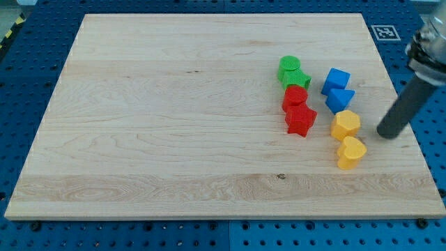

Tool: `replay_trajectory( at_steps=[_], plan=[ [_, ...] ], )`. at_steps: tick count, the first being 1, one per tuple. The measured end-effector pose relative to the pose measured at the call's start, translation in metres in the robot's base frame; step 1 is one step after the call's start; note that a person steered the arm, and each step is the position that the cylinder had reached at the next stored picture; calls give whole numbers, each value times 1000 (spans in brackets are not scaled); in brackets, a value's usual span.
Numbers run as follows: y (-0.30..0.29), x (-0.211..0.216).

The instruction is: Slide the blue cube blue triangle and yellow hexagon down a bit

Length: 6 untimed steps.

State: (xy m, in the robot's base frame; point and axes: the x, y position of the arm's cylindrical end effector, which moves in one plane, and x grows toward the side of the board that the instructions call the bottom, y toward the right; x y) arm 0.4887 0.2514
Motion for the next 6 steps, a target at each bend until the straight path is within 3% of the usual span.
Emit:
replay_trajectory(
  at_steps=[1,2,4,6],
  plan=[
    [0,-22],
    [-2,-72],
    [-2,-113],
    [-20,-113]
  ],
)
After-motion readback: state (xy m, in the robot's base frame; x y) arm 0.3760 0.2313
